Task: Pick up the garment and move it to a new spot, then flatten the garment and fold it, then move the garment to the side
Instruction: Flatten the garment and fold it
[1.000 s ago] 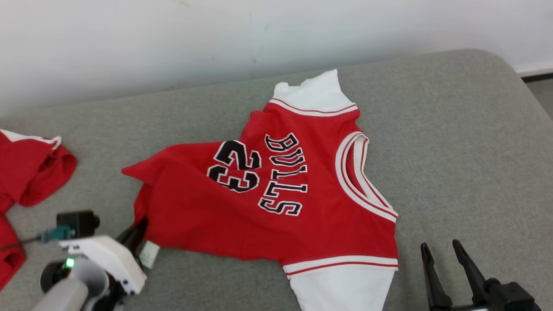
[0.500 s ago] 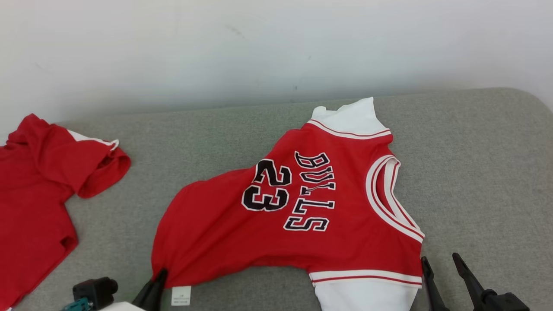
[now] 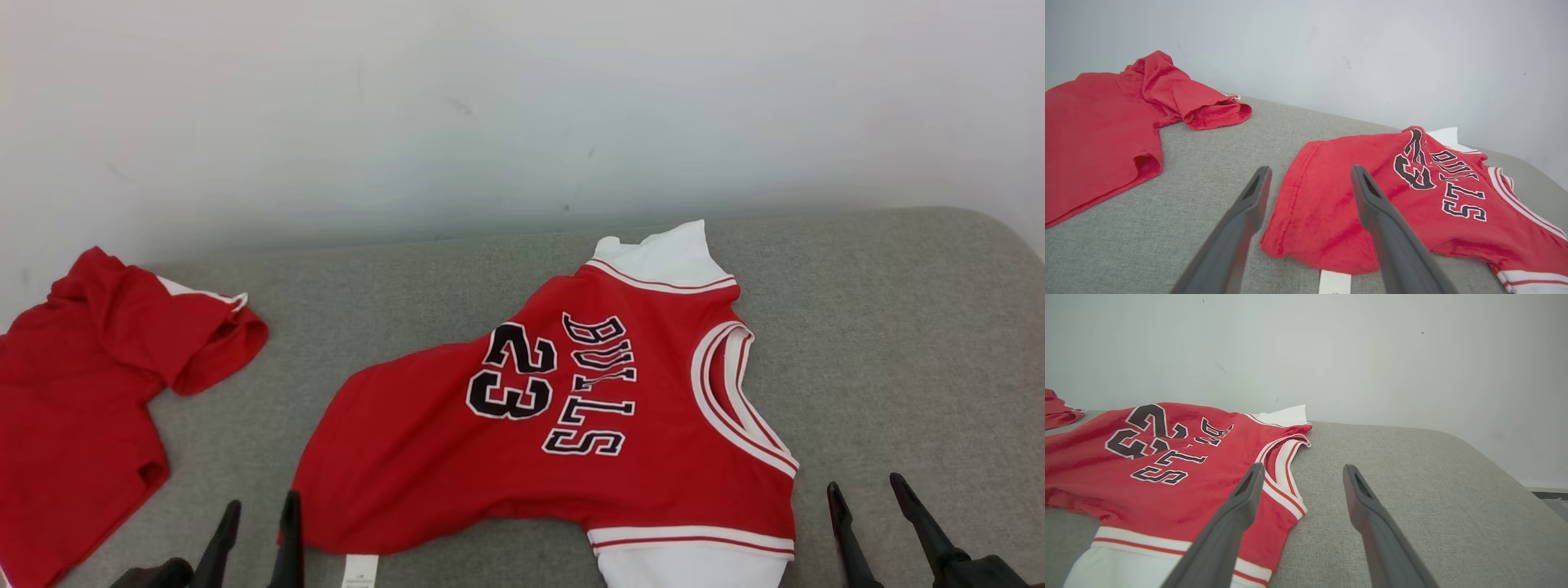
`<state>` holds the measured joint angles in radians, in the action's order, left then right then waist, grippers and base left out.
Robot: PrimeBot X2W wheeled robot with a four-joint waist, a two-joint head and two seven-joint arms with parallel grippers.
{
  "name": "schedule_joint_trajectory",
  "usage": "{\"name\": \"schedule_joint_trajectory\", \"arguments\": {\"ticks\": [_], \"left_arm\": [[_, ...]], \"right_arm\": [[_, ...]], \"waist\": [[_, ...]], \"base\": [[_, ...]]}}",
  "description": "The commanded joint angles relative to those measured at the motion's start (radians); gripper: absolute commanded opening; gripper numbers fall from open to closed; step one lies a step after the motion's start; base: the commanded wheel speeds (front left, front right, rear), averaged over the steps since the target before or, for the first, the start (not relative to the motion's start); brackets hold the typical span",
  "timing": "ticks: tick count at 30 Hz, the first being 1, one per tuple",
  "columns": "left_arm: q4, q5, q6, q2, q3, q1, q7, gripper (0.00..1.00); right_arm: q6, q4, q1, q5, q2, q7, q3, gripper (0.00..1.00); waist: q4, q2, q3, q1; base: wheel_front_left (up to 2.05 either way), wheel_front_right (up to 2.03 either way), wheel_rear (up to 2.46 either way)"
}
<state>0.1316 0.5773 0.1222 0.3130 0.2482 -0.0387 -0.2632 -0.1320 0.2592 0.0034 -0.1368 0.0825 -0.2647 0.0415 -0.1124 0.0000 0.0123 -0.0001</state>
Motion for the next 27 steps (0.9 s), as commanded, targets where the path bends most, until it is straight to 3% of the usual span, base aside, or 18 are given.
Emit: {"name": "schedule_joint_trajectory", "arguments": {"ticks": [1,6,13,18,27], "left_arm": [[-0.012,-0.027,-0.007,-0.018,-0.022,-0.025,-0.001,1.00],[-0.047,-0.178,-0.054,-0.095,-0.101,-0.086,-0.001,1.00],[-0.027,-0.293,-0.149,-0.189,-0.201,-0.129,-0.001,1.00],[0.011,-0.335,-0.205,-0.223,-0.242,-0.130,-0.001,1.00],[0.050,-0.377,-0.244,-0.245,-0.272,-0.112,-0.001,1.00]], "right_arm": [[0.003,-0.003,0.010,0.012,0.012,0.001,-0.003,1.00],[0.003,-0.025,0.019,0.028,0.034,0.001,0.000,1.00],[0.003,-0.036,0.039,0.029,0.022,0.001,0.029,1.00],[0.003,-0.022,0.046,0.024,0.001,0.001,0.050,1.00],[0.003,0.002,0.037,0.013,-0.019,0.001,0.065,1.00]], "waist": [[0.004,0.0000,-0.007,0.0001],[0.017,0.0000,-0.032,0.0001],[0.033,0.0000,-0.067,0.0001],[0.032,0.0000,-0.087,0.0001],[0.046,0.0000,-0.094,0.0001]], "base": [[0.00,0.00,0.00],[0.00,0.00,0.00],[0.00,0.00,0.00],[0.00,0.00,0.00],[0.00,0.00,0.00]]}}
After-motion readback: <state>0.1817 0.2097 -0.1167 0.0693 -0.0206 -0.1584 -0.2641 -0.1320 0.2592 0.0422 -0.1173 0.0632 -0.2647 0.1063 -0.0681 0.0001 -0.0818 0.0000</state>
